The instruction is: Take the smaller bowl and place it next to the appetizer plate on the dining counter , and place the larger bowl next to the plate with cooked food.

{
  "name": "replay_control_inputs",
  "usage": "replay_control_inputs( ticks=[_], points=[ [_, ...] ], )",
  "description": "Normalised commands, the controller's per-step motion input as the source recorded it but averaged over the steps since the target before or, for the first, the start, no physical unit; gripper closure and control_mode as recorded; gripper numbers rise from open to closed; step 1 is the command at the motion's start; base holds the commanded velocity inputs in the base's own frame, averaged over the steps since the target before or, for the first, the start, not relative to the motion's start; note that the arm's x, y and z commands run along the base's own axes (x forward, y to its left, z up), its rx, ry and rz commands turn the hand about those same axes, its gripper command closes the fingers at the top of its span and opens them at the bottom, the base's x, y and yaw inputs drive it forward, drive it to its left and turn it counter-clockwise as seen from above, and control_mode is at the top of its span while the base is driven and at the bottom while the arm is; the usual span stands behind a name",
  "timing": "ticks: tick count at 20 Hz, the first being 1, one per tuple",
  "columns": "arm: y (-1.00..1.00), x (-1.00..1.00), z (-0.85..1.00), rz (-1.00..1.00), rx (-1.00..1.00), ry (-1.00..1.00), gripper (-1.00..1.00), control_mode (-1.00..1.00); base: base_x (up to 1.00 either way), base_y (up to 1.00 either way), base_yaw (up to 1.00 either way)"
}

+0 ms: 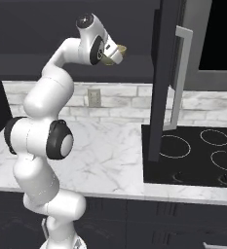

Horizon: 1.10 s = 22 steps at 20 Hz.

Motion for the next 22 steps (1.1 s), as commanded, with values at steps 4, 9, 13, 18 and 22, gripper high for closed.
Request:
replay_control_inputs(
  ticks=[4, 9, 13, 18, 22],
  points=[
    [-0.01, 0.3, -0.13, 0.0, 0.0, 0.04, -1.0, -1.0, 0.0, 0.0, 0.0],
    [0.0, 0.29, -0.36, 0.0, 0.0, 0.13, -1.0, -1.0, 0.0, 0.0, 0.0],
    [0.0, 0.34, -0.29, 0.0, 0.0, 0.11, 1.0, -1.0, 0.0, 0.0, 0.0],
    [0.0, 0.11, -0.04, 0.0, 0.0, 0.0, 1.0, -1.0, 0.0, 0.0, 0.0],
    [0.0, -0.06, -0.05, 0.0, 0.0, 0.0, 1.0, -1.0, 0.0, 0.0, 0.0]
  ],
)
